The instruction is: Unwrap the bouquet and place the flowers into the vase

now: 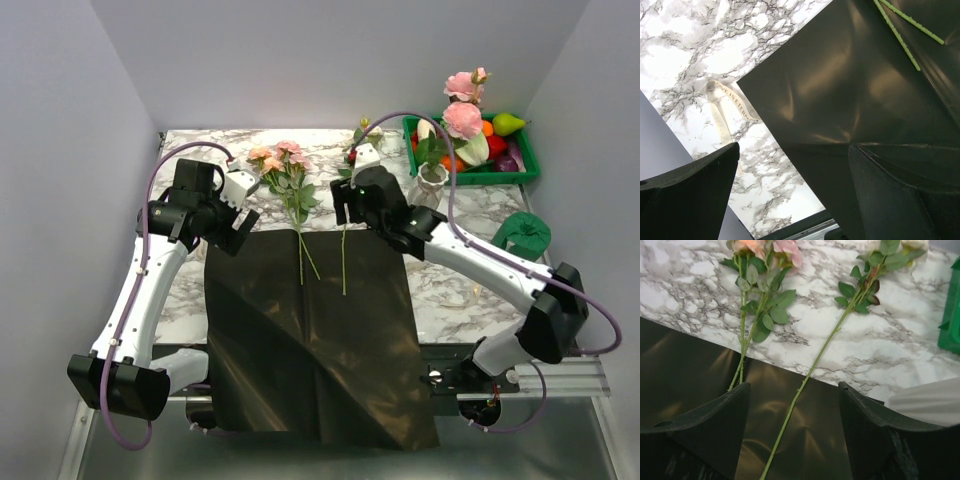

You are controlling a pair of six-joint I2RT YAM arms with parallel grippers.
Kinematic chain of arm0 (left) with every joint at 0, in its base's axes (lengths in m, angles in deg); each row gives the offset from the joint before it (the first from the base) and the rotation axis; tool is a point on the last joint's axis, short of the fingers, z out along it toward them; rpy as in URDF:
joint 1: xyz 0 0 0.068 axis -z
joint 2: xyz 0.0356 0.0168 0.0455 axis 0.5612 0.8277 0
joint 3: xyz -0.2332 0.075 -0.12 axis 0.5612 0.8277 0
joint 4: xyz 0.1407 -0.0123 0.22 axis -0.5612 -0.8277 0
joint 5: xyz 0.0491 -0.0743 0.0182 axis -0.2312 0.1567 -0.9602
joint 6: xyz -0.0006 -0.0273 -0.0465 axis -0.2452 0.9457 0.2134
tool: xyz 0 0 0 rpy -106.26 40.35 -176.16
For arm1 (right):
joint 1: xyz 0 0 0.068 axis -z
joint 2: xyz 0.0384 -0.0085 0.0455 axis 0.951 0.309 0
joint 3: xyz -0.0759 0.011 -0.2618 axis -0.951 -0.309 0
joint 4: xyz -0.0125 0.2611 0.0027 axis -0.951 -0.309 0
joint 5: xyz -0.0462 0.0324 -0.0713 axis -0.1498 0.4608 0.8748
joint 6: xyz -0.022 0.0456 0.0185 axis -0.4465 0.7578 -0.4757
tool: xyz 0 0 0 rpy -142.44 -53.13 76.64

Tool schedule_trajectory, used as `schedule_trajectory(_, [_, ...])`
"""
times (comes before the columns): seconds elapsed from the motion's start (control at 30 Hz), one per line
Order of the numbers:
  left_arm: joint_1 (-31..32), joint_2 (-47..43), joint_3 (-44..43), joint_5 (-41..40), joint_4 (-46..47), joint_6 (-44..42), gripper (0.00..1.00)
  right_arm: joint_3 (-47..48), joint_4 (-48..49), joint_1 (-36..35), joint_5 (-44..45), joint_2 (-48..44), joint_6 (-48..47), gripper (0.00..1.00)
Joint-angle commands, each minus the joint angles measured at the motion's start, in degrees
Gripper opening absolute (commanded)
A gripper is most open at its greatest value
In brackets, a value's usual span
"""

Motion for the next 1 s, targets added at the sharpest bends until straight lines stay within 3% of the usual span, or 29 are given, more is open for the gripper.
schedule_trajectory(0.0, [-0.15, -0.69, 0.39, 0.86, -0.56, -0.26, 0.99, 7.89, -7.36, -0.74, 3.94, 7.71, 5.33, 0.78])
schedule_trajectory(0.27, [-0.24, 0.01, -0.31, 1.12, -0.56, -0.43, 0.99, 22.07, -16.51, 0.13, 5.36, 27.75, 7.62, 0.78])
schedule_trajectory(0.63, [-0.24, 0.37, 1.97, 1.21, 1.1, -1.4, 0.99, 37.45, -27.93, 4.44, 5.97, 42.34, 14.38, 0.76])
schedule_trajectory(0.97, [-0.24, 0.81, 3.03, 1.3, 1.98, -2.45, 0.99, 46.07, -33.04, 8.04, 3.87, 49.91, 18.43, 0.72])
